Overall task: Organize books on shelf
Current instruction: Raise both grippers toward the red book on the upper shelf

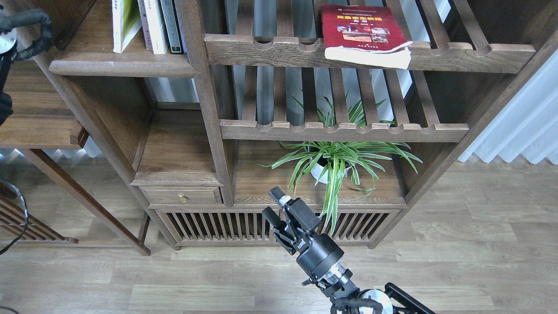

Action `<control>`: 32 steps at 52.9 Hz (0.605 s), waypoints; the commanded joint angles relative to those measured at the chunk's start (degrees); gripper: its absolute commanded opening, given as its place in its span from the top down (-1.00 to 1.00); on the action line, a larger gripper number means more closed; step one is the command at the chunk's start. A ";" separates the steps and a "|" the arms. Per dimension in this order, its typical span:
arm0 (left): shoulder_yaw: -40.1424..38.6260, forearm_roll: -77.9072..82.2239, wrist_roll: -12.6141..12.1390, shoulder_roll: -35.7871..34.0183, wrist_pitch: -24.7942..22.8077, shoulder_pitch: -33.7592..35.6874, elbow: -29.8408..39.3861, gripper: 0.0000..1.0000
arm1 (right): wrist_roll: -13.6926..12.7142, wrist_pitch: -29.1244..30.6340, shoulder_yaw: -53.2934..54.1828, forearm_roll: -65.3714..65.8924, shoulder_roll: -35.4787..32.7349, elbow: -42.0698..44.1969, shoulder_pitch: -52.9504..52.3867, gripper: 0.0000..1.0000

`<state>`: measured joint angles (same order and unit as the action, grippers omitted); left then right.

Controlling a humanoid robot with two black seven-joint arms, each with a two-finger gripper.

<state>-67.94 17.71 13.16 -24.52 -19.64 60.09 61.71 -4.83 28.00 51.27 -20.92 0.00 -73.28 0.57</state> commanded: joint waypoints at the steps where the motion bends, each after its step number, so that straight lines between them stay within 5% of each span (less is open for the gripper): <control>1: -2.28 -5.49 0.38 0.62 -3.30 -1.91 4.64 -0.96 | -0.01 0.00 2.34 0.00 0.00 -3.44 0.66 -0.85; 13: -9.75 -6.72 0.20 0.79 -5.93 -7.97 13.25 -1.00 | -0.01 0.00 7.43 0.00 0.00 -8.36 2.94 -0.83; 32: -13.18 -6.99 -0.32 6.06 -8.36 -16.67 17.39 -1.00 | -0.01 0.00 8.14 0.09 0.00 -13.73 3.21 -0.79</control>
<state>-81.09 10.83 13.17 -20.63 -28.00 45.13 79.00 -4.91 28.00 59.32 -20.90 0.00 -86.73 4.25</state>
